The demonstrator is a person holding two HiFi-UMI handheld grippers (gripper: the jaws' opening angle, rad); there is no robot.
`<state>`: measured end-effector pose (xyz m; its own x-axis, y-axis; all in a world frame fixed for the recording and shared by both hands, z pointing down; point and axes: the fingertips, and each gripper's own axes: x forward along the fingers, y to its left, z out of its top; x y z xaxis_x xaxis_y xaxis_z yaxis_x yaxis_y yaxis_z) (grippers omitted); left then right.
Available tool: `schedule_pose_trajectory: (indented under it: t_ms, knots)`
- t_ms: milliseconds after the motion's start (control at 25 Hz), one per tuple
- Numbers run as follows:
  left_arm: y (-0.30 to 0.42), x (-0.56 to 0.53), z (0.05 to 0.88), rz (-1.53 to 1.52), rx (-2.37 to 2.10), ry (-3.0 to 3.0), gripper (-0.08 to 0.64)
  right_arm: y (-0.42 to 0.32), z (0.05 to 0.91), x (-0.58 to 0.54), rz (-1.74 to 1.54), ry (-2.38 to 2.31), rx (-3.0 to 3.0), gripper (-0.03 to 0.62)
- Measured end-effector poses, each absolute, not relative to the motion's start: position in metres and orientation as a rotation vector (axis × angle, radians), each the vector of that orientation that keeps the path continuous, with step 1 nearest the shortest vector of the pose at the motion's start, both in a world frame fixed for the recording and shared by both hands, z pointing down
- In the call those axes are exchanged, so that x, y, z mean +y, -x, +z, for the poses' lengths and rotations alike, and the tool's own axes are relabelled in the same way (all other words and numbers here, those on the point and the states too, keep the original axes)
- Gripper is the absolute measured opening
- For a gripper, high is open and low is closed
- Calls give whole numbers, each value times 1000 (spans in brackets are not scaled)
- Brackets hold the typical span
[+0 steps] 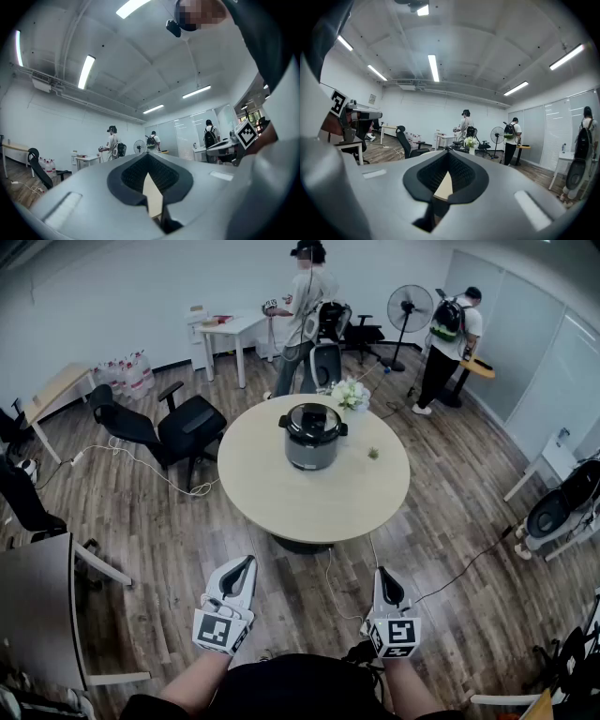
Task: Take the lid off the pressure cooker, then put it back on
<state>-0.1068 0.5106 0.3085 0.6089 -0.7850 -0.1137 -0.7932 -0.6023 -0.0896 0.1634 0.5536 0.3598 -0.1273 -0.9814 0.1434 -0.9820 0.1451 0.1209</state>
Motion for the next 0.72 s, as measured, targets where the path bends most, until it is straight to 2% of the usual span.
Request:
schedule_pose_trajectory:
  t_ms: [600,640,680,720]
  knots:
    - [88,512,315,75,1331,2700,0,-172,362,547,50,-1880,-2347,9]
    - [88,513,315,72,1337,2697,0,-168,362,543,94,-1844,-2412,36]
    - [87,513,316,70,1345,2694,0,-165,362,539,145,-1813,-2469,428]
    - [87,513,316,71,1356,2689,0,-164,362,535,183,-1794,-2505,595]
